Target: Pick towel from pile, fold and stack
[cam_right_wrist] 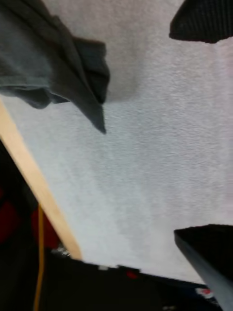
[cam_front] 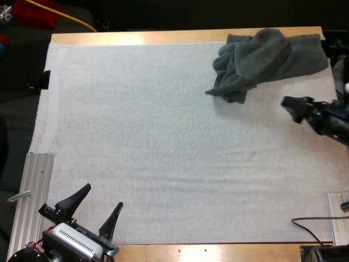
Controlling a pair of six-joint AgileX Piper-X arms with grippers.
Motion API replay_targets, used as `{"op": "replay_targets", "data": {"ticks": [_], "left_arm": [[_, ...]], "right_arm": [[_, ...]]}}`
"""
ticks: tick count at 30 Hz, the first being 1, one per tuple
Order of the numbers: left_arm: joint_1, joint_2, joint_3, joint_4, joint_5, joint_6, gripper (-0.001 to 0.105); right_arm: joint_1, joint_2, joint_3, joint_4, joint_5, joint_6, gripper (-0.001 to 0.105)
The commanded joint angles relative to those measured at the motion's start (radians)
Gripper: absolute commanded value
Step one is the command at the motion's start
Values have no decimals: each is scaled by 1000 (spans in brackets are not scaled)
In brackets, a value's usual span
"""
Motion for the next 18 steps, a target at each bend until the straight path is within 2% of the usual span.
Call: {"op": "replay_targets", "data": {"ticks": [1,4,9,18], "left_arm": [[-1,-100,-6,-18,7,-9,68],[-1,-100,-6,-18,7,-9,68],[-1,-100,-6,-18,7,-9,68],[-1,-100,-6,-18,7,-9,68]], "right_arm": [[28,12,-17,1,27,-4,74],[101,61,-40,-1,117,24,74],[175,127,-75,-9,204,67,74],[208,241,-157,-23,235,101,74]]}}
